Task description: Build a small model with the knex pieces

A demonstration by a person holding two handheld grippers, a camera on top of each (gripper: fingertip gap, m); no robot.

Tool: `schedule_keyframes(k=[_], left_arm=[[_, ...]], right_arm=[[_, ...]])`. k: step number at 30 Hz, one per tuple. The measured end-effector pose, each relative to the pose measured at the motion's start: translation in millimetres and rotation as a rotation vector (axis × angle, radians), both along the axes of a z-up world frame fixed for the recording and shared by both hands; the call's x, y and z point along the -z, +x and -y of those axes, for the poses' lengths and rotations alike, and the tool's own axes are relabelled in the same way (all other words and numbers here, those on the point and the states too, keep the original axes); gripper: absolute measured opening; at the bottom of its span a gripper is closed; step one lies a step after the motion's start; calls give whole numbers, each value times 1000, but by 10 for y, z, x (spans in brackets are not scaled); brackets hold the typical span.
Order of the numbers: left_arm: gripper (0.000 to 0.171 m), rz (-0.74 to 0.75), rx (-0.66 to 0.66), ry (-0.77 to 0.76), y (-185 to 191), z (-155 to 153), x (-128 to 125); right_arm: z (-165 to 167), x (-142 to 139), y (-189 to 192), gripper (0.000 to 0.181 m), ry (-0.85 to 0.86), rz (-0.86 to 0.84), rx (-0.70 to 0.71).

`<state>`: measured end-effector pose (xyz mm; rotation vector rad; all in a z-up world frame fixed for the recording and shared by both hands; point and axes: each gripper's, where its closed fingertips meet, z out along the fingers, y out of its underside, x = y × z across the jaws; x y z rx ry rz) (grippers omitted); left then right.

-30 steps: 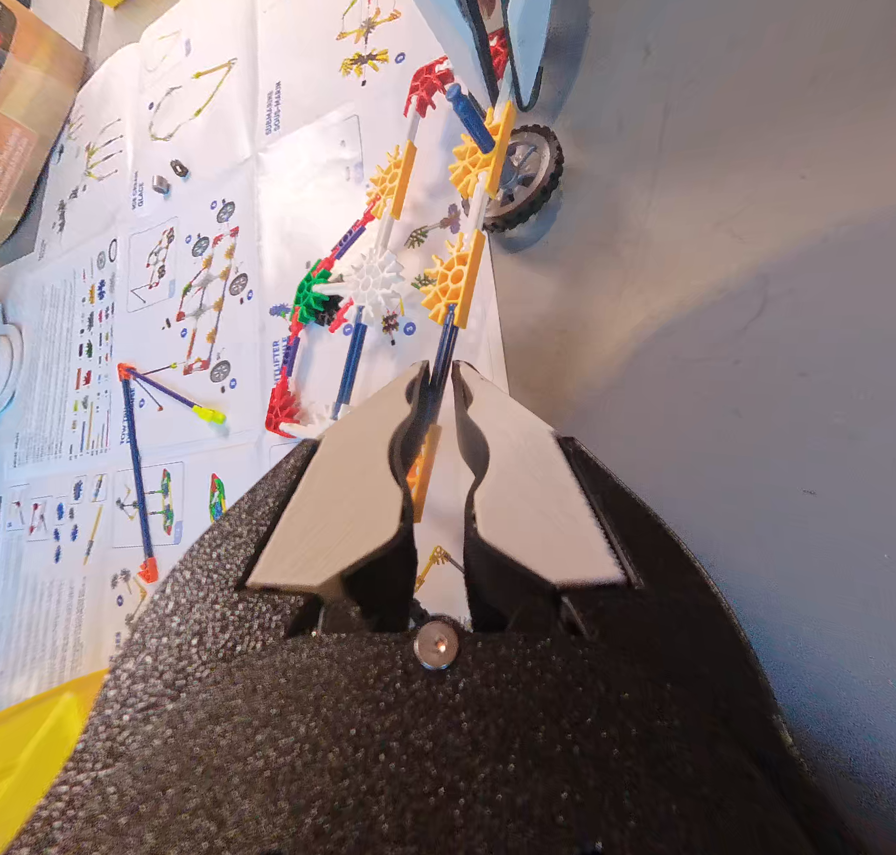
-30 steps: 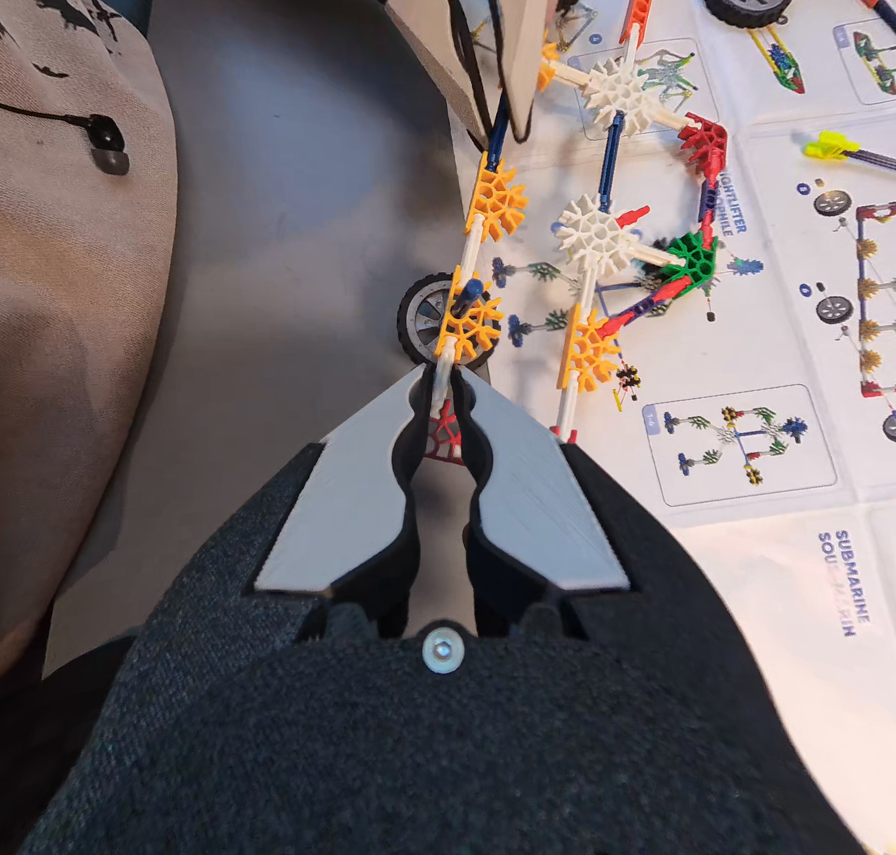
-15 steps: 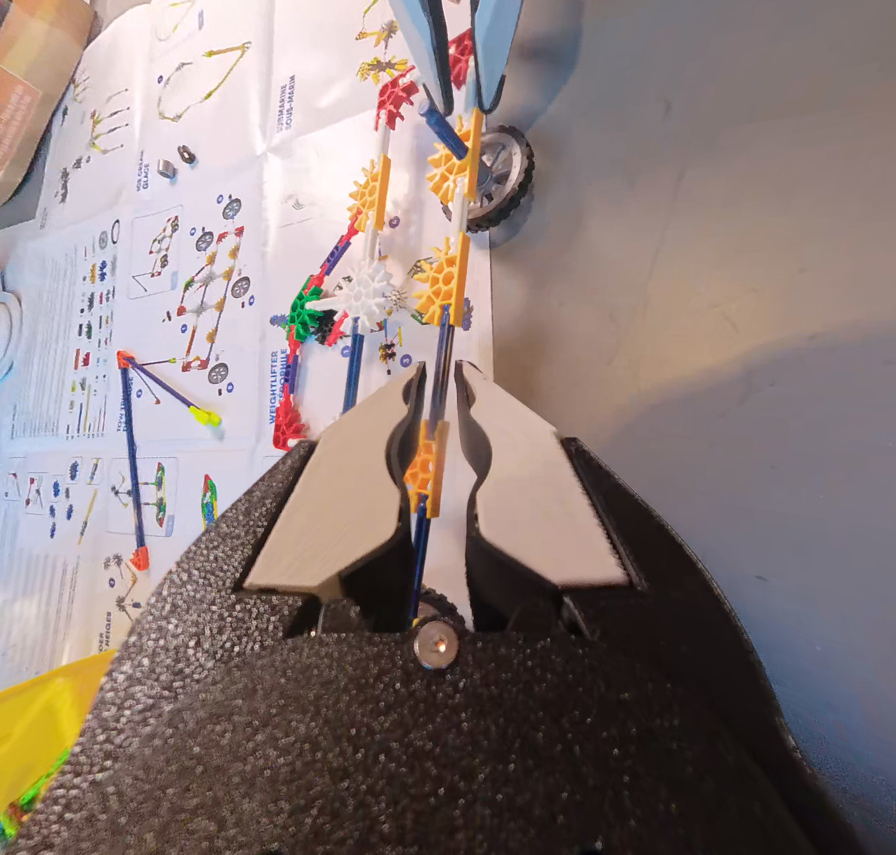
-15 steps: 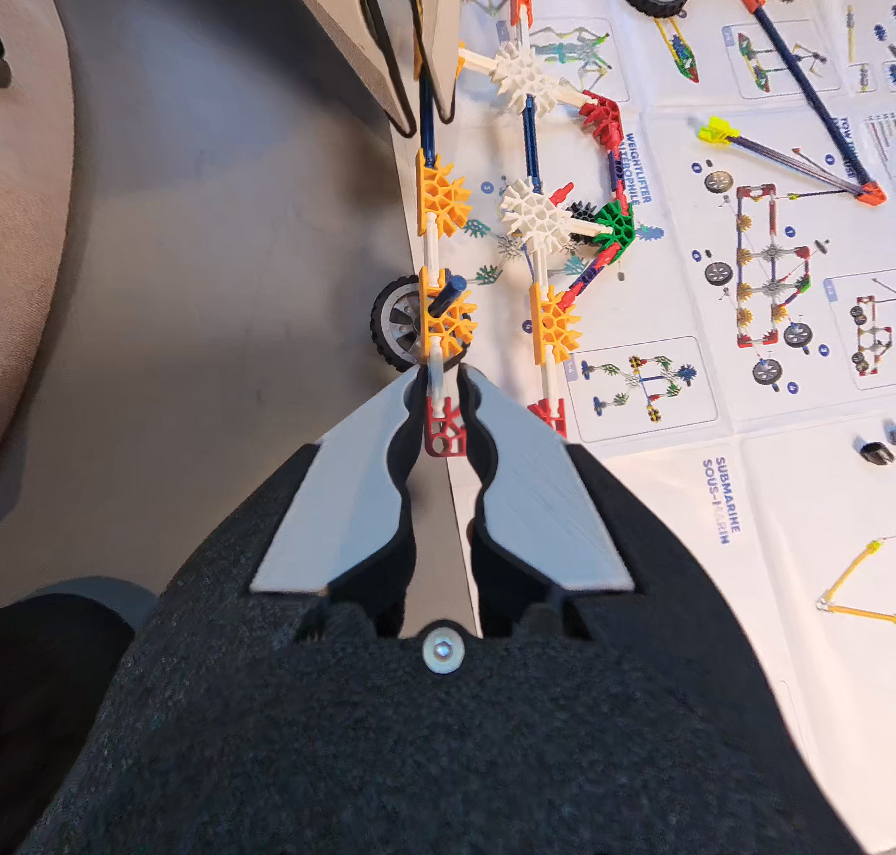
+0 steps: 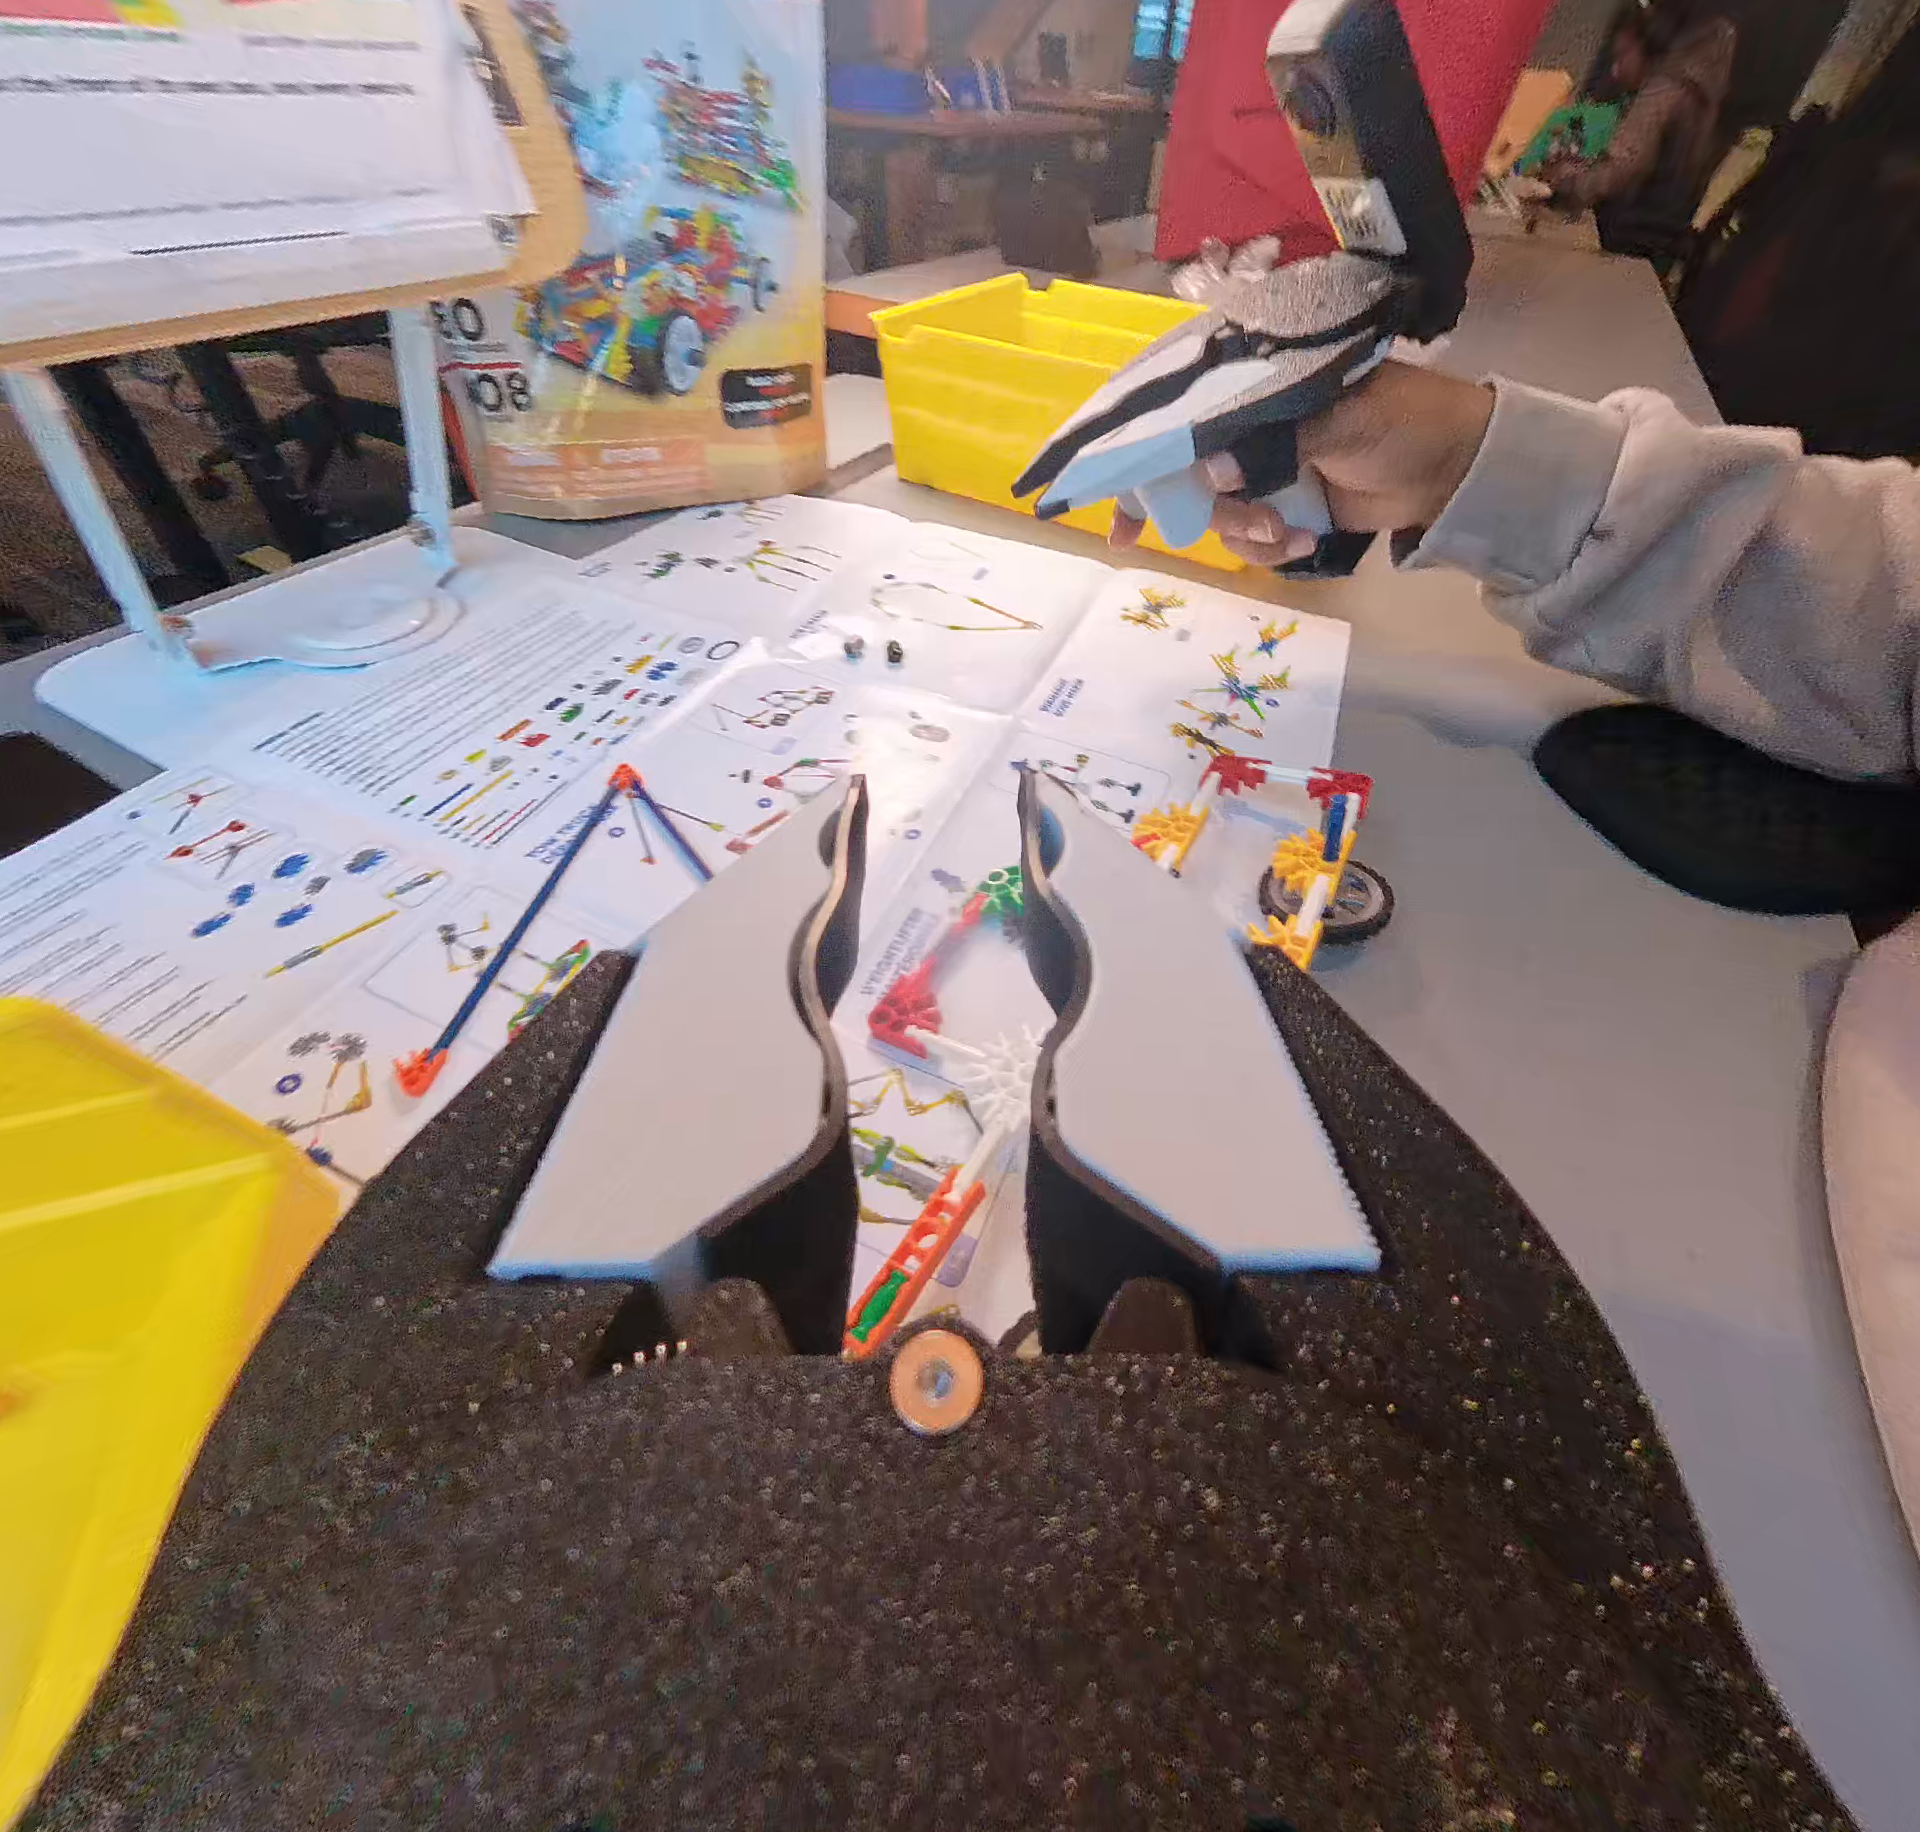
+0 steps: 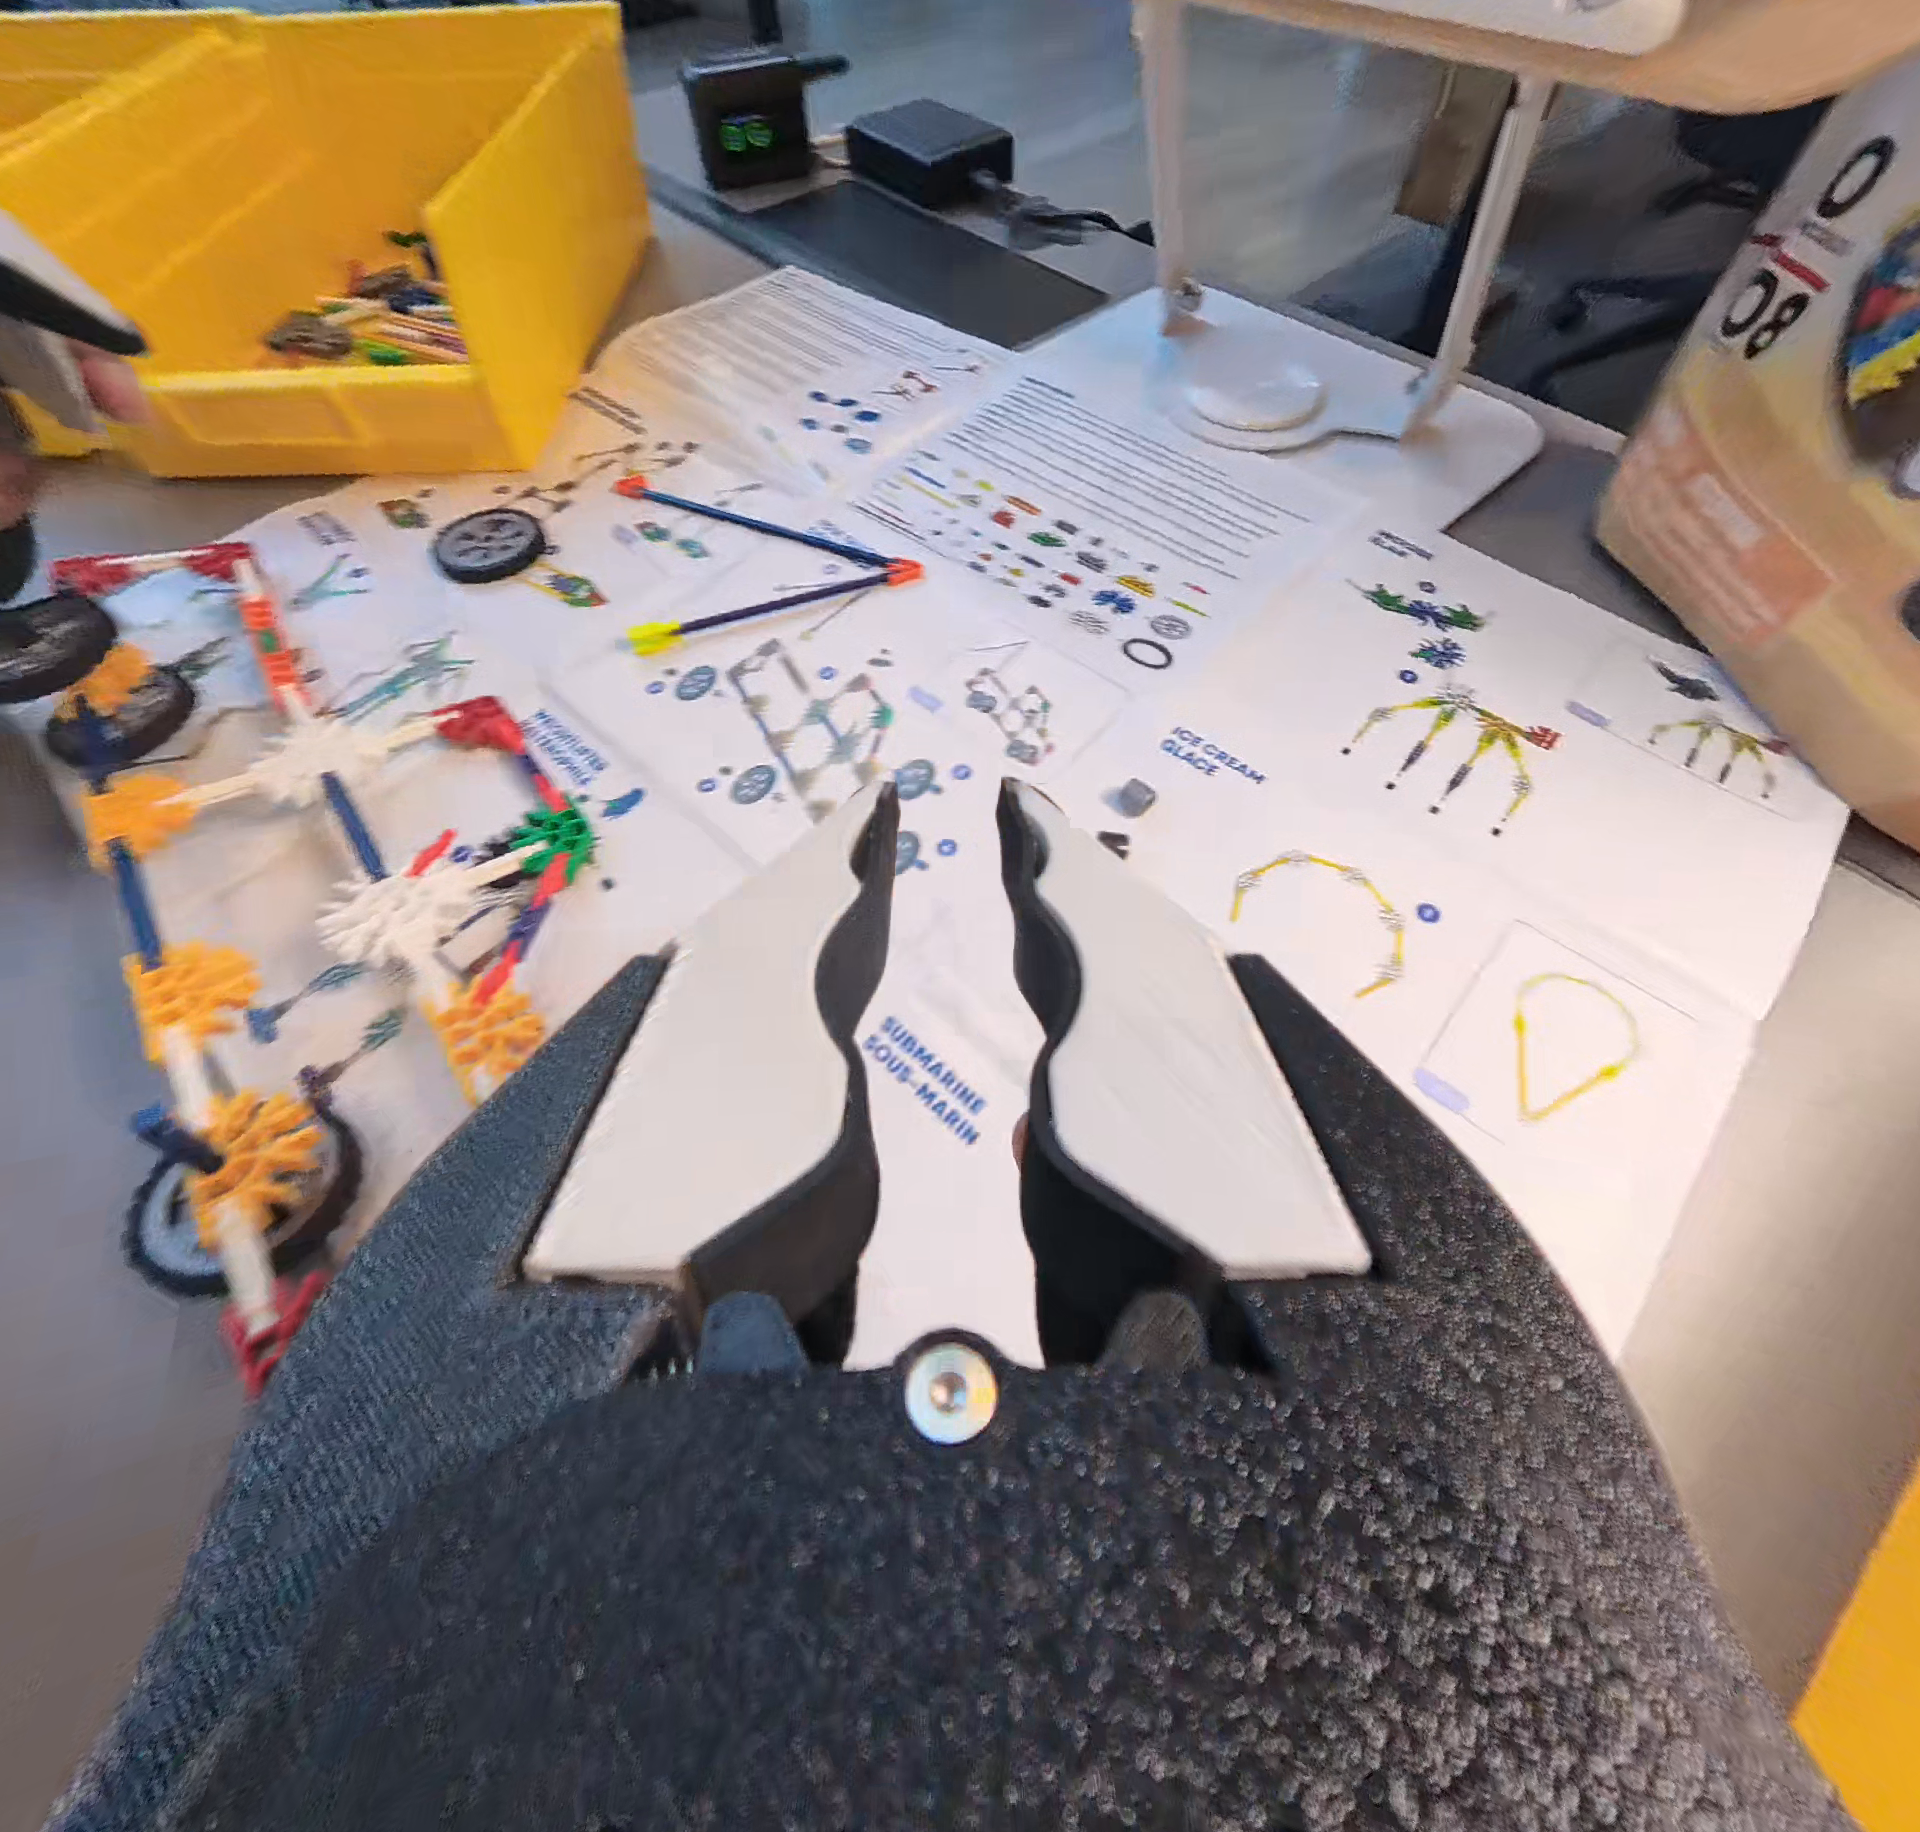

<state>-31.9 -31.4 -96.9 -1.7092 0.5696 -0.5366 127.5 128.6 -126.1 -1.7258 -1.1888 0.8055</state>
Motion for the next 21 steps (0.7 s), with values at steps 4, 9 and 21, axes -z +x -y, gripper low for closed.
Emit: schedule_keyframes(k=[4,9,21], left_arm=[[25,49,-92,32,-275,-71,-20],[24,50,-131,85,-381,-80,-84],[21,7,-111,102,-299,-55,-64]], right_arm=[[-443,344,-259,18,-60,114,71],[-685,843,-393,23,-127,334,127],[-738,891,-416,9,3,429,113]])
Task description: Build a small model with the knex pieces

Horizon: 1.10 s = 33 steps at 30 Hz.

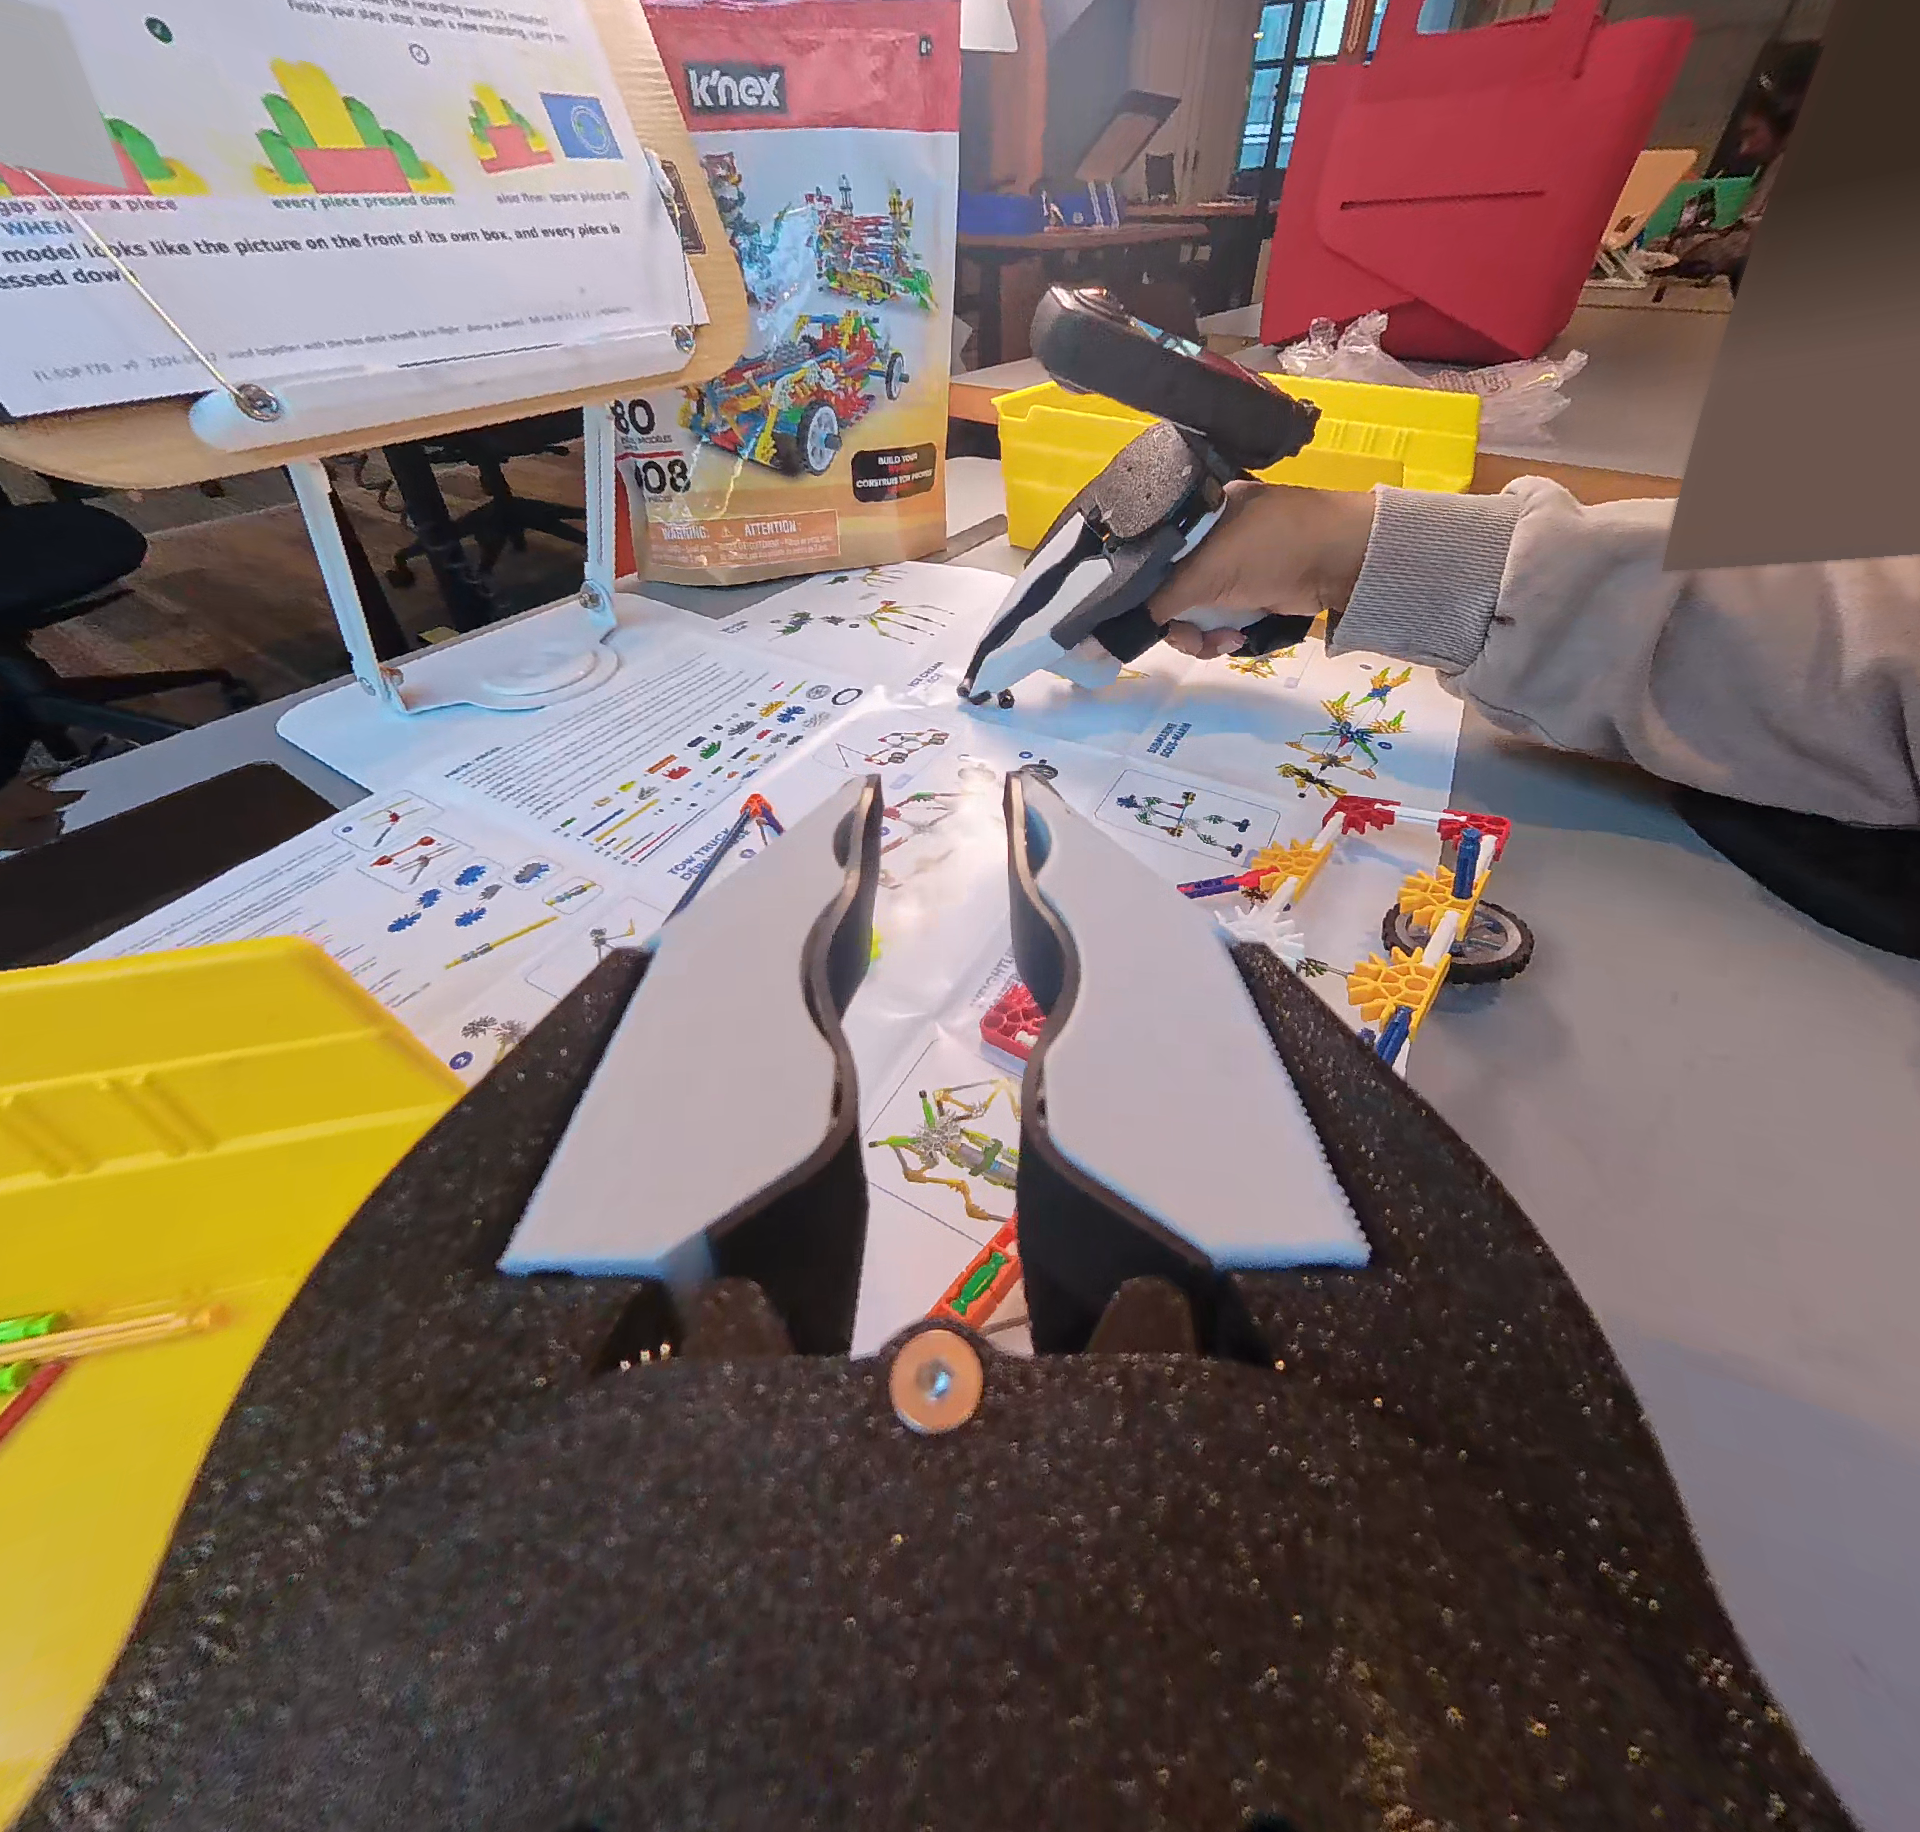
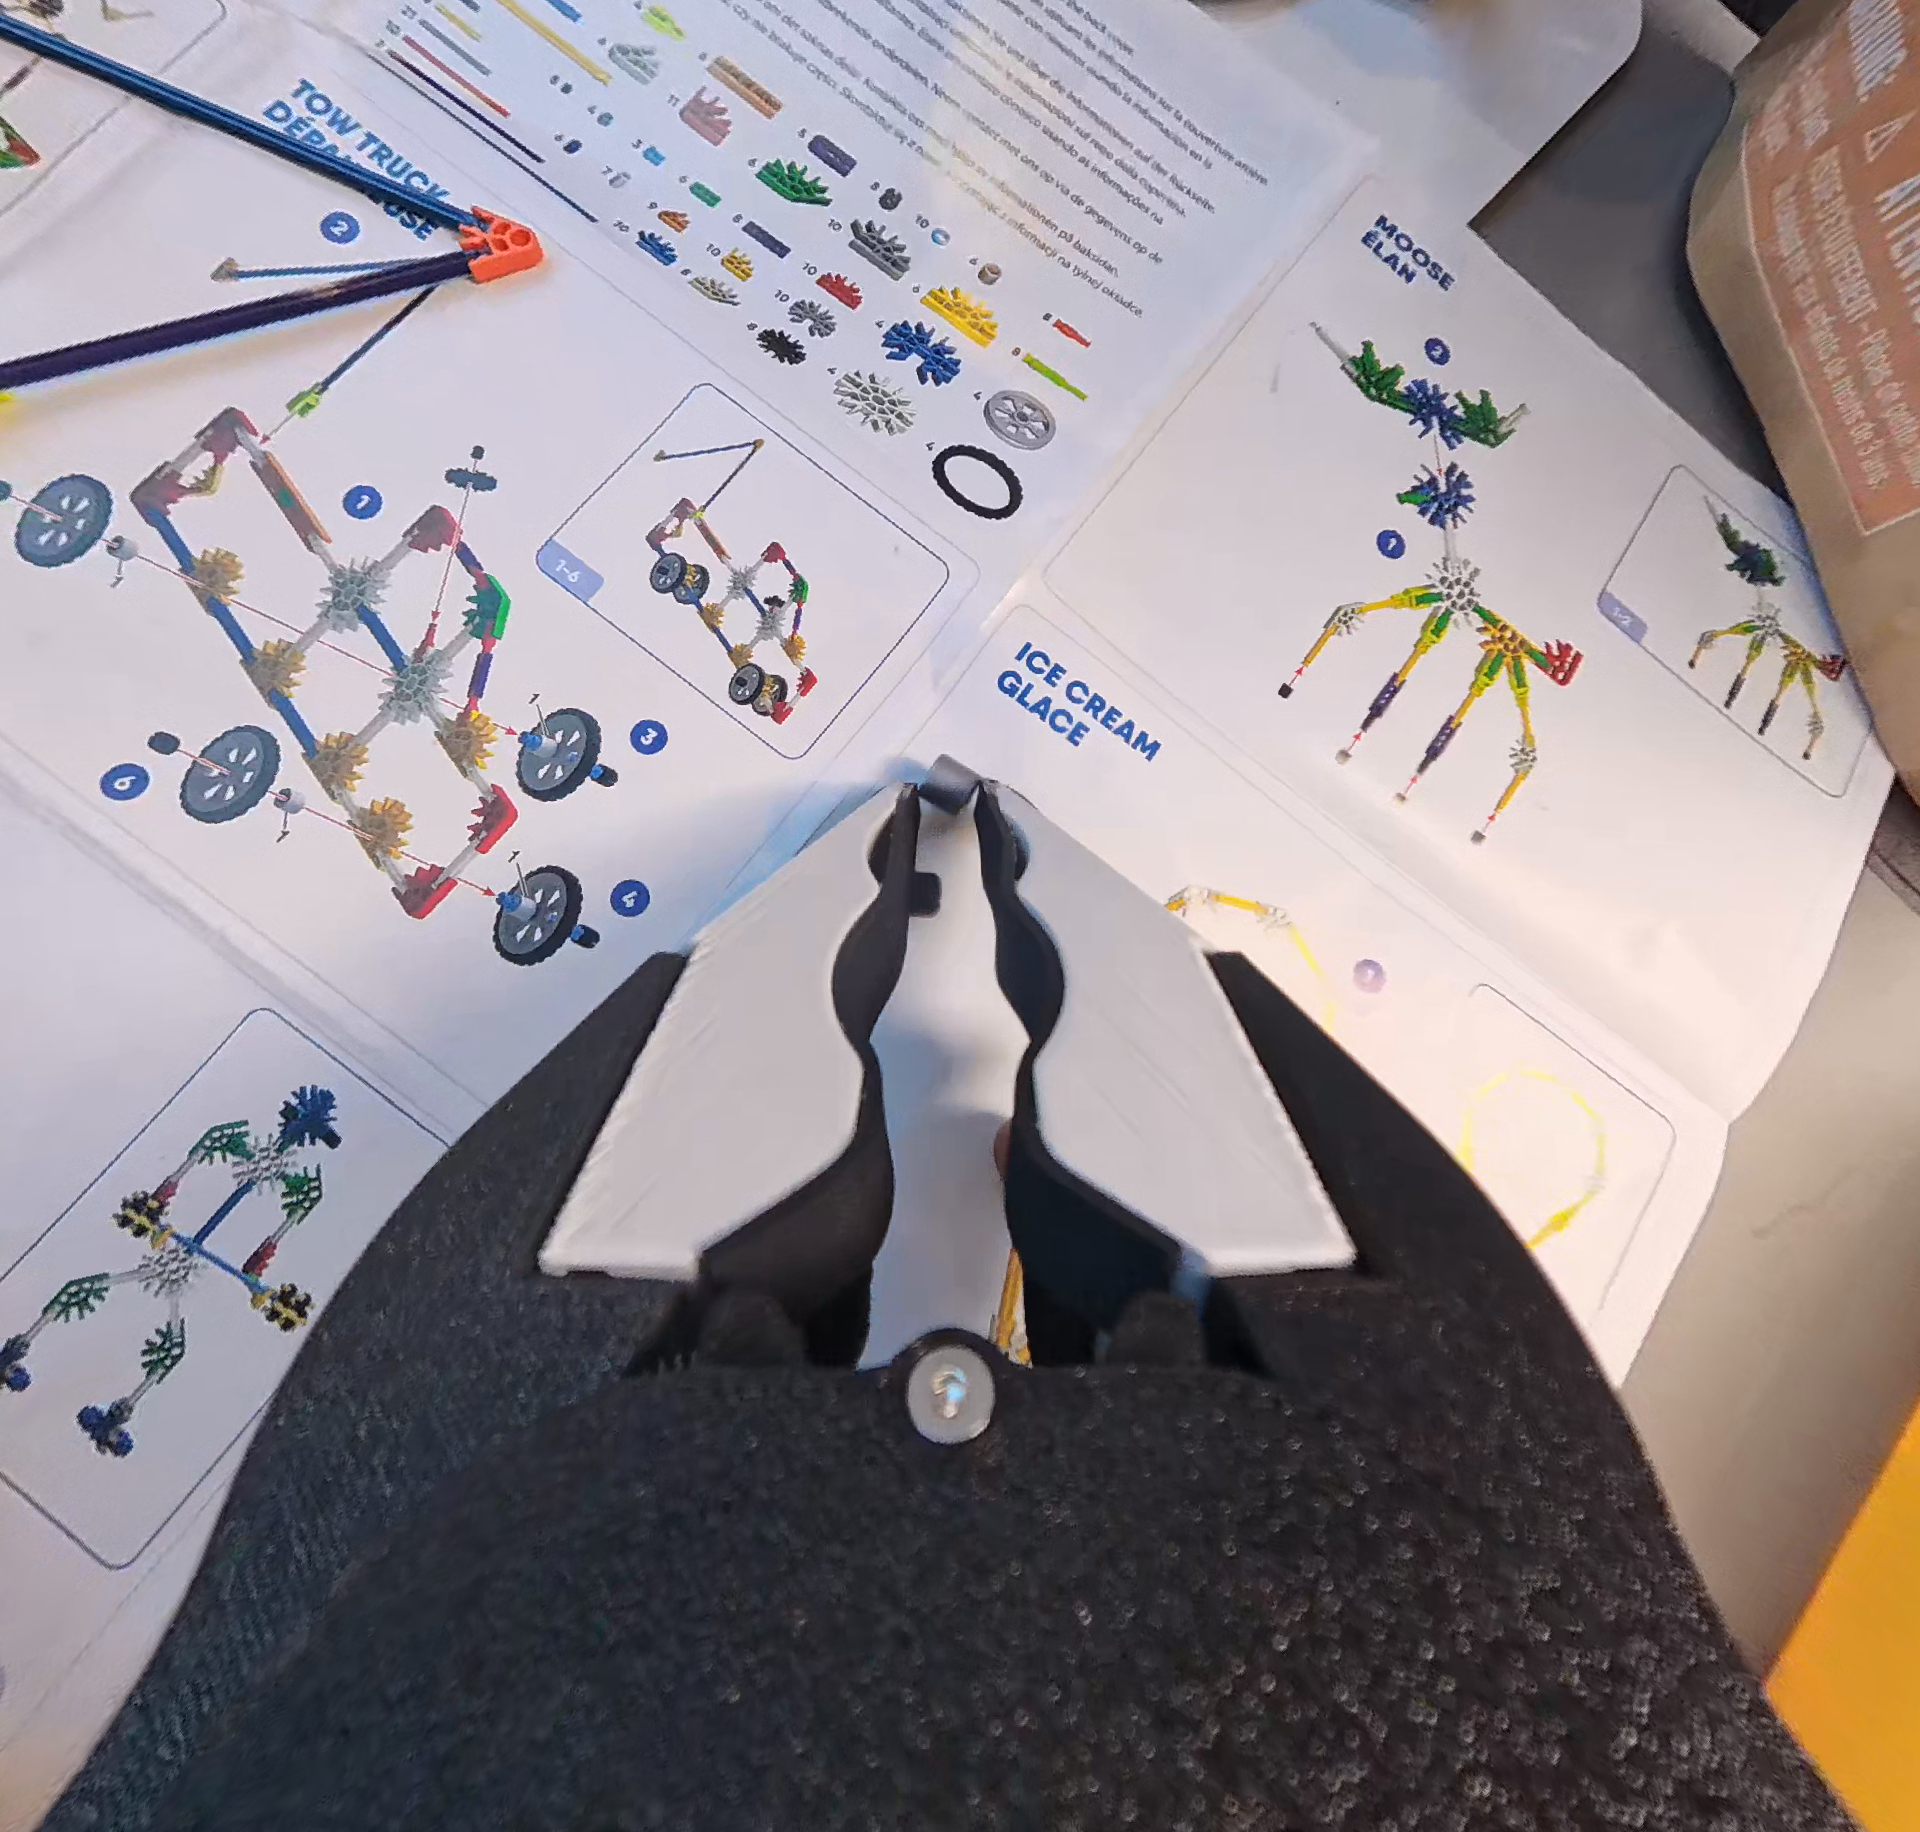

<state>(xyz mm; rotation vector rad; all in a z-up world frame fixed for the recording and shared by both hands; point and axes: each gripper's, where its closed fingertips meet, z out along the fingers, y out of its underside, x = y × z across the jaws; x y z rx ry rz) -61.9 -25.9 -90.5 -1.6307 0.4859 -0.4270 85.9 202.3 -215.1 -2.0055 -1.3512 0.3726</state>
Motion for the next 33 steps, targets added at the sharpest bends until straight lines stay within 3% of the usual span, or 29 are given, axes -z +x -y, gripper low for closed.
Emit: schedule_keyframes(k=[3,6,9,12,17,21,23,25,33], left_arm=[[21,11,7,1,19,13,-19],[22,48,33,-3,62,45,-71],[21,129,81,-9,134,95,-143],[20,260,189,-51,325,191,-202],[24,461,413,-199,854,419,-213],[25,556,557,-327,1210,605,-158],[24,598,595,-370,1287,655,-136],[10,597,597,-392,1290,660,-85],[14,600,615,-414,1279,703,-99]], right_arm=[[72,-227,-55,9,86,-65,-71],[310,-701,-155,9,220,-180,-201],[746,-1141,-243,9,339,-295,-352],[1313,-1368,-281,9,385,-392,-481],[2316,-1389,-300,8,419,-487,-652],[2809,-1319,-333,8,448,-528,-704],[2909,-1285,-346,8,490,-520,-714],[2972,-1269,-347,7,508,-517,-727],[2986,-1309,-344,7,629,-480,-702]])
